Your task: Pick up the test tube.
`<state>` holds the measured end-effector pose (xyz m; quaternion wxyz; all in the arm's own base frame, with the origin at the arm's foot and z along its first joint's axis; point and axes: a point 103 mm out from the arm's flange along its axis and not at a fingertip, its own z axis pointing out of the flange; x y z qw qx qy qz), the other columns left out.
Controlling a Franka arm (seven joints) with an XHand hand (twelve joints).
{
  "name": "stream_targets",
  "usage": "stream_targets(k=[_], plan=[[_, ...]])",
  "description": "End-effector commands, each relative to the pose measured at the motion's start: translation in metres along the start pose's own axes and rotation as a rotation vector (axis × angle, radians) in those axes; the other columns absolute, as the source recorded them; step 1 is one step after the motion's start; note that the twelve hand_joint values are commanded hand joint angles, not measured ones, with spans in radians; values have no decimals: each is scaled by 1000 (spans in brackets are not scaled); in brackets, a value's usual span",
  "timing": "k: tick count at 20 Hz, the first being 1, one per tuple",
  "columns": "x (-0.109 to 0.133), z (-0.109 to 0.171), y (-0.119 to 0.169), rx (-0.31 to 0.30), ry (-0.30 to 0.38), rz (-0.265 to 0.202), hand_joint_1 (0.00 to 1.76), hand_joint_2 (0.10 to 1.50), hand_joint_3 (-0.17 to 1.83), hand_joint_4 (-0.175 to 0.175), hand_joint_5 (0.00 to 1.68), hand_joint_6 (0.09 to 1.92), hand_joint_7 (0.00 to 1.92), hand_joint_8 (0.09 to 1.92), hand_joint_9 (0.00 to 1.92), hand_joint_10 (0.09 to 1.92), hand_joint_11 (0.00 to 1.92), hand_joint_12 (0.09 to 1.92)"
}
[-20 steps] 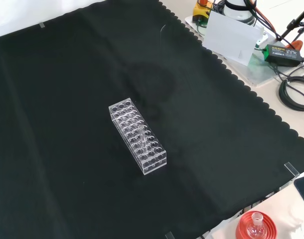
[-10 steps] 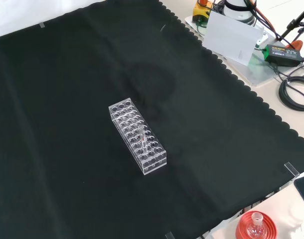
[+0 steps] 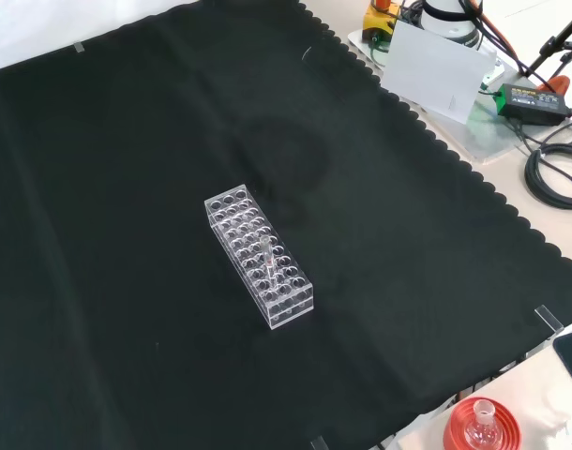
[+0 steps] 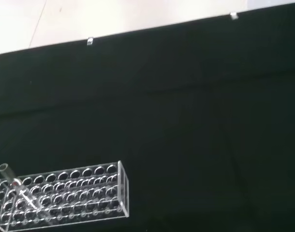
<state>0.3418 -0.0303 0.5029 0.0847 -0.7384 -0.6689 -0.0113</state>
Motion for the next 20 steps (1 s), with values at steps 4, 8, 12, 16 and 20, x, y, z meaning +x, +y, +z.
stream_targets(k=[4, 8, 12, 16, 20], plan=[[41, 48, 45, 91, 63, -69, 717, 985, -125, 81, 215, 87, 59, 671, 340, 87, 0, 1251], [56, 65, 60, 122, 82, -82, 729, 989, -129, 79, 189, 87, 94, 668, 355, 87, 0, 1289], [72, 85, 73, 152, 99, -101, 741, 993, -131, 78, 180, 87, 110, 667, 365, 87, 0, 1301], [90, 105, 84, 182, 107, -123, 761, 999, -140, 77, 179, 87, 133, 661, 372, 87, 0, 1324], [109, 125, 95, 211, 122, -137, 769, 1003, -144, 76, 179, 87, 148, 662, 377, 87, 0, 1331]])
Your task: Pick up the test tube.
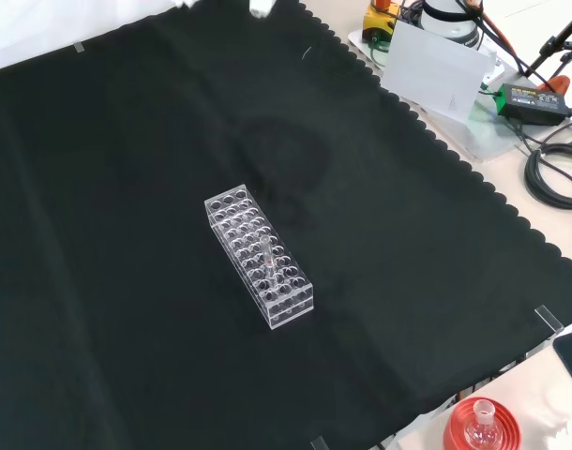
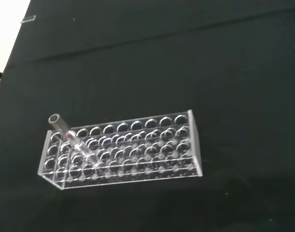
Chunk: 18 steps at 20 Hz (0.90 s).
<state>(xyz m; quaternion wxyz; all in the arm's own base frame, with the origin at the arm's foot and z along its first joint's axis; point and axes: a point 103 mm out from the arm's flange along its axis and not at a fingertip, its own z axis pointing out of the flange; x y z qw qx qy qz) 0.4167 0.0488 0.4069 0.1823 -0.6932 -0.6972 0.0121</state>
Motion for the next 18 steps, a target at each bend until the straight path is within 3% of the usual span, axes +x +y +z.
stream_targets(k=[1, 4, 6, 18], plan=[[35, 31, 29, 34, 29, -46, 771, 1008, -155, 76, 180, 87, 153, 656, 347, 147, 0, 1334], [46, 45, 39, 56, 35, -60, 775, 1016, -173, 76, 182, 87, 157, 663, 133, 659, 0, 1353], [52, 56, 45, 68, 39, -72, 777, 1017, -175, 75, 183, 87, 157, 673, 63, 832, 0, 1360], [75, 123, 76, 130, 102, -108, 814, 1022, -175, 60, 219, 87, 209, 693, 87, 916, 0, 1427]])
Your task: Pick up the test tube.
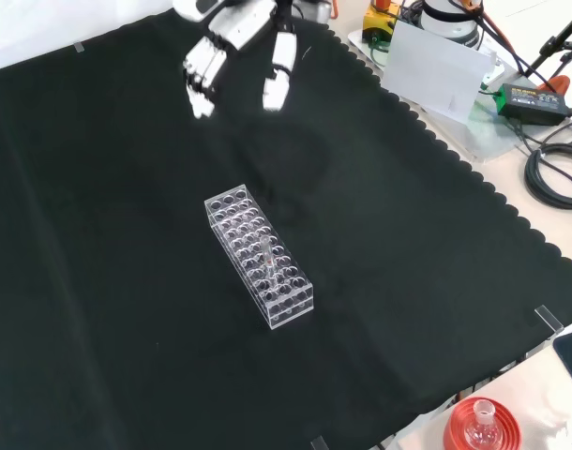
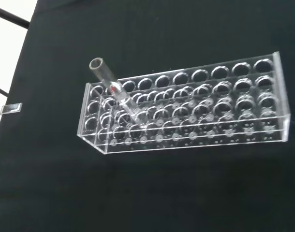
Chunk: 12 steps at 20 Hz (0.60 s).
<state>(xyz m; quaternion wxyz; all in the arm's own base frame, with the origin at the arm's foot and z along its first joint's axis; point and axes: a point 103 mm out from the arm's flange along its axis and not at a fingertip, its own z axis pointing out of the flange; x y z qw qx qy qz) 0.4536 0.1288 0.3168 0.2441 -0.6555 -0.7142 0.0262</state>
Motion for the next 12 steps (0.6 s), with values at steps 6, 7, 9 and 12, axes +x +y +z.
stream_targets(k=[6, 7, 9, 12], plan=[[20, 63, 35, 47, 57, -47, 860, 1021, -175, 45, 278, 87, 284, 705, 154, 917, 0, 1474], [21, 67, 38, 51, 56, -48, 866, 1020, -175, 45, 286, 87, 291, 706, 159, 917, 0, 1477], [23, 75, 46, 60, 52, -51, 878, 1017, -175, 47, 304, 87, 304, 706, 170, 915, 0, 1482], [26, 86, 58, 73, 42, -61, 893, 1016, -175, 47, 329, 87, 321, 706, 181, 912, 0, 1488]])
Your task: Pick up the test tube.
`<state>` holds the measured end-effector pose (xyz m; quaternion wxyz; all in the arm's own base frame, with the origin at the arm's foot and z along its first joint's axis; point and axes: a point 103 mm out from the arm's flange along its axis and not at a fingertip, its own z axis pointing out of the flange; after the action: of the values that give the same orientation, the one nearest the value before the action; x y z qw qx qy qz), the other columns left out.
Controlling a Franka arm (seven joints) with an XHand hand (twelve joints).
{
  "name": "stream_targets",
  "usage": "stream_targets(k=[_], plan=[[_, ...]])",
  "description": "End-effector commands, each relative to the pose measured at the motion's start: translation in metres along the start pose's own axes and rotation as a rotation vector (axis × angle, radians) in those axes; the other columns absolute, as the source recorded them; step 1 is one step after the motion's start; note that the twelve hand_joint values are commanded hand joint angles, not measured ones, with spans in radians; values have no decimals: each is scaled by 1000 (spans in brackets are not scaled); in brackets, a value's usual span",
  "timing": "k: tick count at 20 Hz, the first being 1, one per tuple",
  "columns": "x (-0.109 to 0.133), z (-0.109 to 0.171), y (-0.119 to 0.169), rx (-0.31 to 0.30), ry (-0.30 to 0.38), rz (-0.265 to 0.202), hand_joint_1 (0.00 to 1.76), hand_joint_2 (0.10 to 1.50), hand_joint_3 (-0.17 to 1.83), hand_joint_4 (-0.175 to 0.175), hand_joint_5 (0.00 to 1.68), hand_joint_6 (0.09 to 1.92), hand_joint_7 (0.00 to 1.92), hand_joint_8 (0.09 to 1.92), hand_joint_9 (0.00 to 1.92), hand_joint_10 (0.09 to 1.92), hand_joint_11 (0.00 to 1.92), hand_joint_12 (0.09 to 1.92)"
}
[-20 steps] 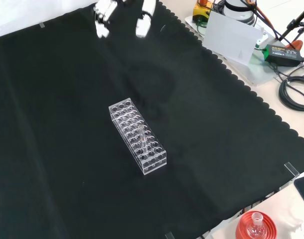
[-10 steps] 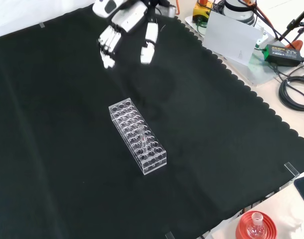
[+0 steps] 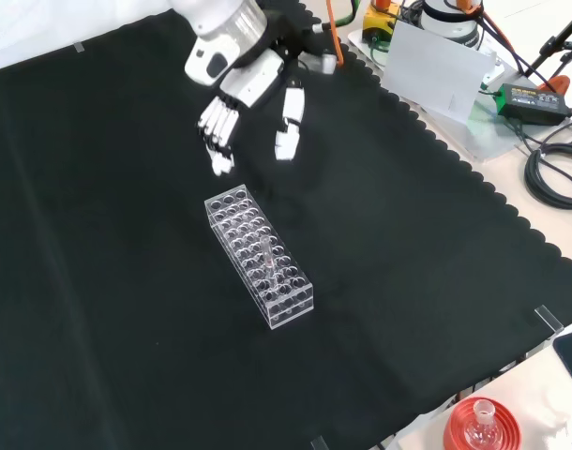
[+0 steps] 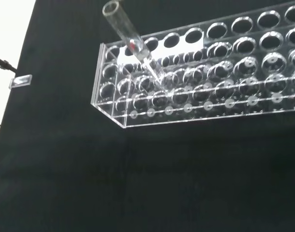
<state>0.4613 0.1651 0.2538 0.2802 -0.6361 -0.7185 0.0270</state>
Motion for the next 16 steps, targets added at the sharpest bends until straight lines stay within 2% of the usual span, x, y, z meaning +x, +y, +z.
stream_targets(k=[1, 16], plan=[[11, 25, 29, 20, -10, -30, 898, 1015, -175, 47, 337, 87, 332, 701, 188, 907, 0, 1494], [35, 58, 76, 76, -55, -103, 975, 1012, -175, 43, 464, 126, 477, 660, 271, 866, 0, 1540]])
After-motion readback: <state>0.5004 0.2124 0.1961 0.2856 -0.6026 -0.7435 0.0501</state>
